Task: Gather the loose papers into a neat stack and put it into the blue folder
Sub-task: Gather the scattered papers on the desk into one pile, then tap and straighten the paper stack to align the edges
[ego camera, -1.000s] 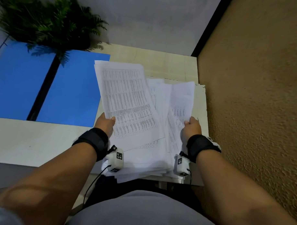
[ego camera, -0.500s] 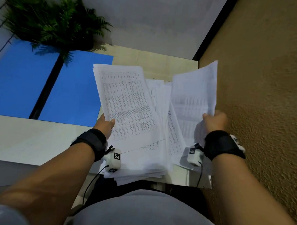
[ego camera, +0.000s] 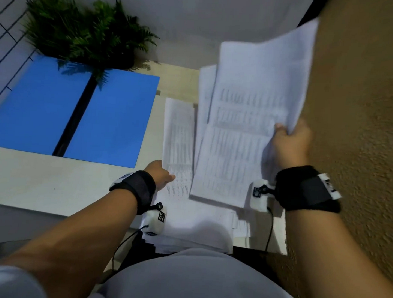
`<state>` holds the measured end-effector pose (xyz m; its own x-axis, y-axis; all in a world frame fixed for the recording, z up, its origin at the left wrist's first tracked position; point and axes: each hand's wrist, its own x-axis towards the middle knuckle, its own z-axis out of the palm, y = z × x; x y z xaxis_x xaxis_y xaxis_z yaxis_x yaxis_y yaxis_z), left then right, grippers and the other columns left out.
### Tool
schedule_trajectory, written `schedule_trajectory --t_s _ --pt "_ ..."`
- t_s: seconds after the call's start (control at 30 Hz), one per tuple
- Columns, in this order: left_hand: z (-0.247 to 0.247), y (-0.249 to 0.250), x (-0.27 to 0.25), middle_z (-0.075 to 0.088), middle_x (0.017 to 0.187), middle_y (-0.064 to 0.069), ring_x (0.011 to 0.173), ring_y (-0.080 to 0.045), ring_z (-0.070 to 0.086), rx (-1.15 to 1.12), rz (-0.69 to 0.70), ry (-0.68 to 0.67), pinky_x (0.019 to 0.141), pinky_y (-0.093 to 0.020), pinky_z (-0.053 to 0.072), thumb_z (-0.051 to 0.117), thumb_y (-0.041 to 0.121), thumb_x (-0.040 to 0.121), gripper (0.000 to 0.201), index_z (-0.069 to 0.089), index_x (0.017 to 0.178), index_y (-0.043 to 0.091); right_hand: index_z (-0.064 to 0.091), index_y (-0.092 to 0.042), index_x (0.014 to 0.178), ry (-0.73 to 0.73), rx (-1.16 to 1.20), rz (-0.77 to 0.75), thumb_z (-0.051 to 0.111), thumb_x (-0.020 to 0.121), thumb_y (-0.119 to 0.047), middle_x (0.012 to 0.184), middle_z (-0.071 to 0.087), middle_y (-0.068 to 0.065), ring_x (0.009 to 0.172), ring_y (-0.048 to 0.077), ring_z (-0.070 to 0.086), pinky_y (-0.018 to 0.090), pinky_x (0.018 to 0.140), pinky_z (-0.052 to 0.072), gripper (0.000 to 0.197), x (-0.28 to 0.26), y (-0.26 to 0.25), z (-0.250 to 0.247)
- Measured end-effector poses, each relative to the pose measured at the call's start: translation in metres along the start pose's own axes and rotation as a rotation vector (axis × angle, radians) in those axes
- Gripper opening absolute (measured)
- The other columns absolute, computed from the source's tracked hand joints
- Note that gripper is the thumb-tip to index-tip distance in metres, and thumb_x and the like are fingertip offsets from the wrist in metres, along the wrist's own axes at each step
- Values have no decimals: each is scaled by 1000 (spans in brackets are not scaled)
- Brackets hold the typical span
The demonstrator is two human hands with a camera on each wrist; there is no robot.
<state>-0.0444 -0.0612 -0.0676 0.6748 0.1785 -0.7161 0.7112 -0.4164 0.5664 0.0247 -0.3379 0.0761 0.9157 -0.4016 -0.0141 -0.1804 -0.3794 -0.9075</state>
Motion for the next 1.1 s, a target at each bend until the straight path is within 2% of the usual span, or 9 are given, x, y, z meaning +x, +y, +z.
schedule_trajectory --t_s 0.2,0.27,0.33,0.47,0.6,0.67,0.8,0.93,1.1 --pt "-3 11 -17 62 82 -12 67 -21 56 164 -7 -32 59 -25 46 62 16 91 10 58 89 7 49 -8 116 -305 -328 151 49 96 -15 118 58 18 106 34 60 38 92 50 21 -35 79 52" --pt "-1 18 -20 46 67 -7 53 -18 41 -48 -50 46 49 -22 33 46 38 100 27 45 90 12 49 -3 123 -301 -527 207 49 98 -25 128 48 18 116 36 50 42 97 45 33 -37 96 55" --pt "2 22 -21 49 75 -9 59 -20 47 -296 -138 106 55 -23 37 34 53 101 42 40 115 14 47 -5 132 -273 -662 334 44 100 -28 137 39 17 123 36 42 44 102 40 39 -38 104 52" --pt "16 13 -25 37 155 -15 137 -35 42 -369 -75 12 108 -45 38 59 59 88 89 17 154 16 42 -10 137 -344 -636 471 44 92 -23 138 41 10 126 28 39 34 103 34 47 -45 117 49" --pt "37 5 -19 62 125 -12 104 -25 60 -217 80 93 86 -34 52 78 26 82 63 46 133 8 45 -13 83 -383 -363 440 40 90 -7 94 49 10 80 19 46 30 72 43 11 -54 126 51" --pt "41 5 -20 64 118 -16 107 -32 62 -229 88 121 92 -42 54 76 11 82 45 54 121 6 44 -16 93 -306 -131 496 50 86 -6 82 50 7 68 20 48 29 62 43 13 -55 131 42" --pt "36 13 -26 66 111 -12 111 -34 60 -451 193 61 94 -40 52 65 -7 86 36 58 112 16 29 -30 138 -324 291 620 77 79 -8 134 47 1 112 23 56 41 94 49 79 -50 121 19" --pt "17 48 -49 65 111 -7 105 -23 60 -589 401 -108 81 -22 52 58 -14 88 42 60 119 15 54 -14 134 -601 438 627 85 69 -12 130 64 11 116 27 64 49 106 45 72 -40 105 1" --pt "-22 103 -80 66 97 -3 86 -17 62 -489 625 -3 79 -26 55 60 -9 89 32 61 110 15 64 -11 120 -492 581 315 77 71 2 112 74 1 105 17 70 31 86 58 52 -20 41 -10"
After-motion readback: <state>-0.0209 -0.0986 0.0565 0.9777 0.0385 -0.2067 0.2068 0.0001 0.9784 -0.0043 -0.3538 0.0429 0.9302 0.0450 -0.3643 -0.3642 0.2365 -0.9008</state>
